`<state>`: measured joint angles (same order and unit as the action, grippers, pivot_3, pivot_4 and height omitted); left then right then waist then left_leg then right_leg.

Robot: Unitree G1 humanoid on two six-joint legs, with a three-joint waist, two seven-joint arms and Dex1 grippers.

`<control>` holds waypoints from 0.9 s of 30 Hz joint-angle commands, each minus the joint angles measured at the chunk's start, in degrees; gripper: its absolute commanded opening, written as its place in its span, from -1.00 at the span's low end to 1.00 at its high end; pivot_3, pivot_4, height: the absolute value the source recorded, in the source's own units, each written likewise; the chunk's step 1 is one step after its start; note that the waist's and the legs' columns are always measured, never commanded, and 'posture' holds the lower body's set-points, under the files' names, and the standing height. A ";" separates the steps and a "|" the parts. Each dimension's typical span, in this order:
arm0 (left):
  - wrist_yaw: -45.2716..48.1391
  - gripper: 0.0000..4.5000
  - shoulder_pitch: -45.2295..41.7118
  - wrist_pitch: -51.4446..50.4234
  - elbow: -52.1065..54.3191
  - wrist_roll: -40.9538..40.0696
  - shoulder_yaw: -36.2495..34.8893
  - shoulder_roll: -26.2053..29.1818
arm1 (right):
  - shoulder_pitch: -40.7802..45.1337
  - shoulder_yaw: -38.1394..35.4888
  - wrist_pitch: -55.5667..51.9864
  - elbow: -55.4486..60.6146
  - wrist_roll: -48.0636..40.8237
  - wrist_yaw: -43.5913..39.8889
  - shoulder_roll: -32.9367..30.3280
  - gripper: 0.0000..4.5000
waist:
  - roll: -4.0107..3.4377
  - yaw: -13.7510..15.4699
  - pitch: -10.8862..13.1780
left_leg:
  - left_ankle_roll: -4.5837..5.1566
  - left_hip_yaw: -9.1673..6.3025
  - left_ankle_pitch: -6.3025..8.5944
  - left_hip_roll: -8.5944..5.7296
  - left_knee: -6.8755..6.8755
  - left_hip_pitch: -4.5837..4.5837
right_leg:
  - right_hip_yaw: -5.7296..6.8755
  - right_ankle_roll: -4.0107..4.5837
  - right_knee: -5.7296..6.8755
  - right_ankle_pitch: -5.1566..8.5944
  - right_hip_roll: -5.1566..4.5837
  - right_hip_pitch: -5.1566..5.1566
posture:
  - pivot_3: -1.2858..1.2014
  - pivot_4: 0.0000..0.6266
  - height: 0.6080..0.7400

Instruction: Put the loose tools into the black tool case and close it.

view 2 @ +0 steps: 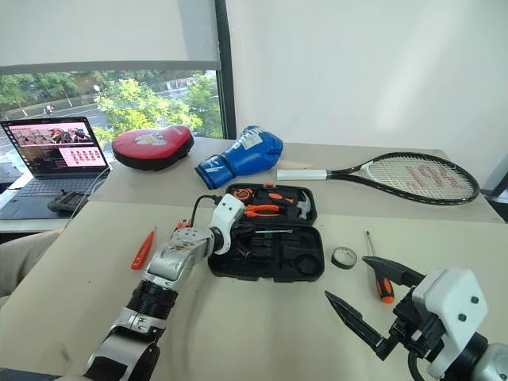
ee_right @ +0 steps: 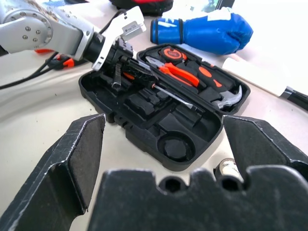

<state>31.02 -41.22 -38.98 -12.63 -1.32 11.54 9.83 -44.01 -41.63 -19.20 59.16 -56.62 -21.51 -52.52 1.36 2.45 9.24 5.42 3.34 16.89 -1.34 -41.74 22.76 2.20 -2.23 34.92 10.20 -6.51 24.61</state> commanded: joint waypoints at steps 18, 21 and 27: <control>18.65 -0.98 2.76 5.09 5.39 -17.02 -10.20 10.66 | 24.67 12.16 -21.41 -8.09 -4.87 16.74 -2.74 1.00 | -0.11 -0.83 -0.16 | -0.35 0.02 0.25 0.25 0.12 -0.18 | 0.07 0.31 0.04 0.21 0.15 0.00 | 0.03 -0.52 1.00; 24.76 -0.98 4.70 -3.03 12.86 -25.22 -11.34 14.12 | 27.86 14.33 -26.74 -10.09 -2.14 20.00 -5.14 1.00 | -0.13 -0.62 -0.16 | -0.29 0.03 0.28 0.19 0.09 -0.15 | 0.08 0.30 0.03 0.22 0.12 -0.01 | 0.03 -0.52 1.00; 20.95 -0.50 5.37 -4.14 15.15 -23.63 -9.37 16.11 | 31.28 15.75 -30.17 -13.27 -2.79 18.52 -3.91 1.00 | -0.13 -0.18 -0.15 | -0.60 0.05 0.10 0.11 0.08 -0.10 | 0.07 0.23 -0.04 0.27 0.12 -0.04 | 0.03 -0.52 1.00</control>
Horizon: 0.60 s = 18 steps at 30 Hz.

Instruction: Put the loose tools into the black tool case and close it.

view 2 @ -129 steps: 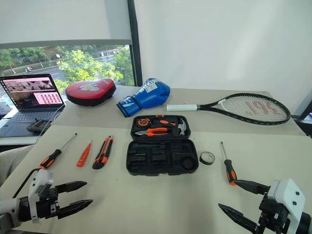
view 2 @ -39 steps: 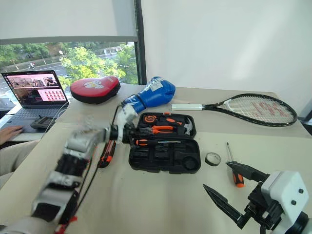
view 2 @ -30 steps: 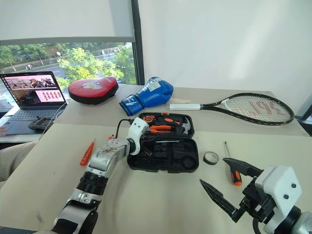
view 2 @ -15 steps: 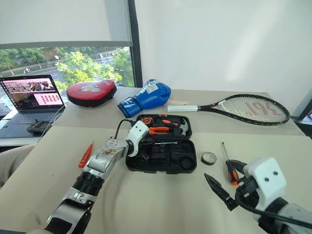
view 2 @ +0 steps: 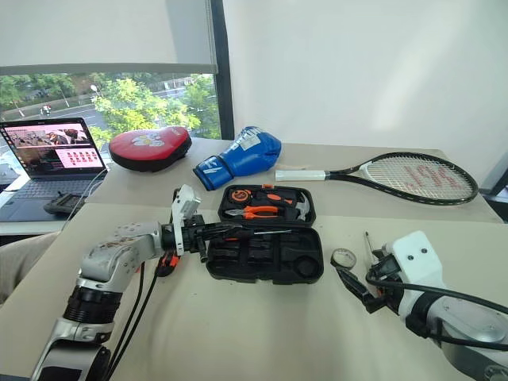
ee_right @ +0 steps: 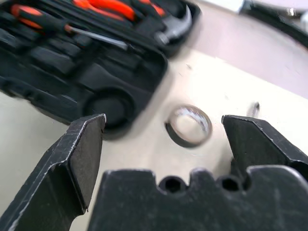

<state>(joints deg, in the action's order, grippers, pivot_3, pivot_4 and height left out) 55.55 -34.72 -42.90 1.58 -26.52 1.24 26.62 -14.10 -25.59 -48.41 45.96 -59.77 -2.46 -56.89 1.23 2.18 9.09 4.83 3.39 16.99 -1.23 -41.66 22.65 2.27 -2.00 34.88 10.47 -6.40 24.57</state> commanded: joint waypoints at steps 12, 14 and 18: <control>-29.93 -0.99 -3.61 4.77 -11.43 15.55 4.66 -14.27 | -2.30 -5.73 9.34 11.19 0.65 -13.46 7.95 1.00 | 0.02 -0.31 0.02 | 0.56 -0.04 0.24 -0.12 -0.03 -0.02 | -0.04 -0.25 0.00 -0.03 0.09 -0.07 | 0.03 -0.52 1.00; -29.85 -0.99 -2.94 5.51 -12.41 16.72 6.40 -14.78 | -3.56 -6.74 10.02 12.42 0.66 -14.21 8.32 1.00 | 0.03 -0.16 0.03 | 0.55 -0.05 0.25 -0.10 -0.02 -0.02 | -0.01 -0.25 0.00 -0.03 0.07 -0.08 | 0.03 -0.52 1.00; -27.82 -0.99 -1.97 6.71 -14.22 18.63 10.24 -15.06 | -5.54 -8.13 10.84 13.40 1.01 -14.84 9.05 1.00 | 0.03 0.03 0.03 | 0.58 -0.04 0.27 -0.10 -0.03 -0.18 | -0.04 -0.24 -0.02 -0.04 -0.07 -0.24 | 0.03 -0.52 1.00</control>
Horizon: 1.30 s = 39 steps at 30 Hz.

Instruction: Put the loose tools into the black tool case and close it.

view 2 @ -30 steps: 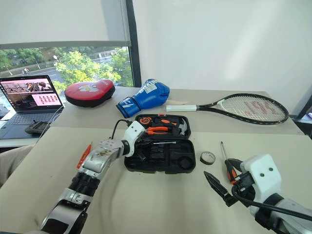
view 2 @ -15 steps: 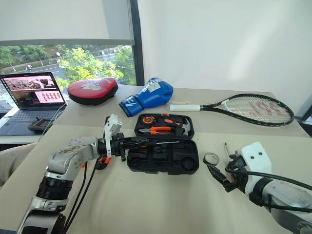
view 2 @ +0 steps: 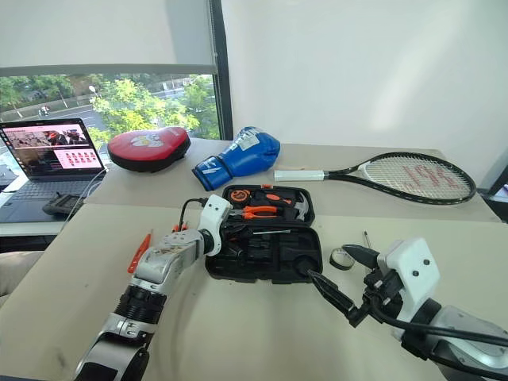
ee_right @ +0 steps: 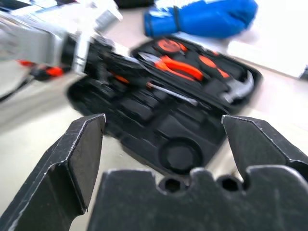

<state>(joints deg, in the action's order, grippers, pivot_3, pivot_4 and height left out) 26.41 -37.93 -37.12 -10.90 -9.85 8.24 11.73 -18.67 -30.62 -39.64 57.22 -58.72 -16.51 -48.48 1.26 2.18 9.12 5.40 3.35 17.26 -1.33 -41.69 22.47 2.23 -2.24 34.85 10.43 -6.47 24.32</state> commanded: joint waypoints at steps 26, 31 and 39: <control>33.47 -0.88 -4.57 9.85 -6.47 -11.30 -1.60 10.47 | -2.37 3.88 0.03 -0.43 -4.84 17.26 -3.92 1.00 | -0.13 -0.15 -1.02 | -0.06 0.04 0.00 0.15 0.32 0.02 | 0.12 0.06 -0.36 0.05 -0.50 0.17 | 0.03 -0.52 1.00; 41.10 -0.20 -1.84 -8.20 10.75 -24.05 -5.38 20.70 | 2.35 4.55 -8.17 -8.58 -7.94 20.95 -8.09 1.00 | 0.03 -0.96 -0.89 | -0.74 0.05 -0.42 0.12 0.14 0.69 | 0.08 0.12 0.05 0.04 0.00 0.85 | 0.03 -0.52 1.00; 49.33 0.98 6.42 -13.37 32.07 -31.95 -6.53 36.07 | 17.36 10.57 -24.10 -27.29 -12.32 26.42 -11.18 1.00 | -0.01 -1.25 -0.79 | -0.53 0.09 -0.30 0.06 0.21 0.56 | -0.01 0.48 -0.01 0.29 0.03 0.71 | 0.03 -0.52 1.00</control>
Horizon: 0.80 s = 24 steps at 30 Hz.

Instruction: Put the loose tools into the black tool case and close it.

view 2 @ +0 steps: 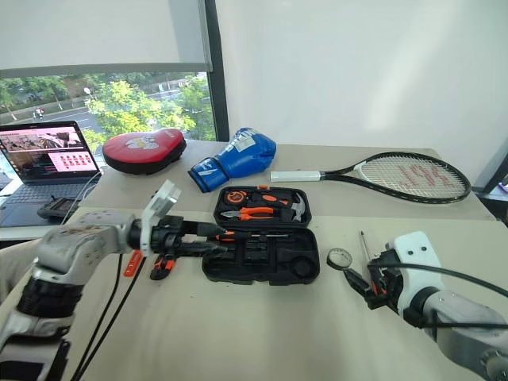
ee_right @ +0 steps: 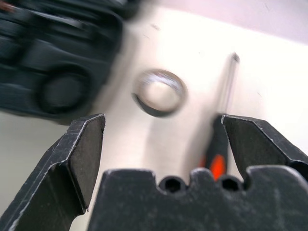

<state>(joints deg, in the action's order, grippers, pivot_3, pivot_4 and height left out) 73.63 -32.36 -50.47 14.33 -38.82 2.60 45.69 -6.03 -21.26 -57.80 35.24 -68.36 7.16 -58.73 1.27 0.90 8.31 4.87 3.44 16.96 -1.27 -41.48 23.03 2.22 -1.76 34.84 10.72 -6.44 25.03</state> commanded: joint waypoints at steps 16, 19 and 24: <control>-14.68 1.00 4.63 -3.89 16.40 -10.20 -3.66 -3.18 | 23.13 17.64 -10.41 -28.64 18.33 -9.53 2.31 0.00 | -0.05 -0.21 0.07 | 0.05 0.03 -0.06 -0.09 -0.03 0.00 | -0.02 -0.29 0.04 -0.18 0.15 -0.03 | 0.03 -0.52 1.00; -17.79 1.00 7.12 -3.18 16.85 -9.89 -4.56 -3.40 | 20.22 16.21 -3.49 -23.61 22.19 -16.66 1.04 -0.43 | -0.06 -0.13 0.07 | 0.07 0.04 -0.05 -0.10 -0.02 -0.01 | -0.03 -0.30 0.03 -0.18 0.14 -0.04 | 0.03 -0.52 1.00; -19.99 1.00 12.63 2.68 16.43 -7.02 -6.96 -4.07 | 20.06 11.97 6.74 -15.59 24.56 -35.59 -5.68 -0.59 | -0.47 -0.27 0.31 | 0.06 0.04 -0.06 -0.12 -0.02 0.02 | -0.04 -0.34 0.03 -0.18 0.13 0.01 | 0.03 -0.52 1.00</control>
<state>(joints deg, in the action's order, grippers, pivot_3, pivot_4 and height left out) 53.58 -20.61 -51.12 29.69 -46.18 -1.76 42.08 11.00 -5.61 -55.49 15.91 -45.02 -21.66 -60.93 0.80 0.63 8.62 4.94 3.50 16.91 -1.38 -41.52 23.03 2.13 -2.13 34.88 10.52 -6.31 25.04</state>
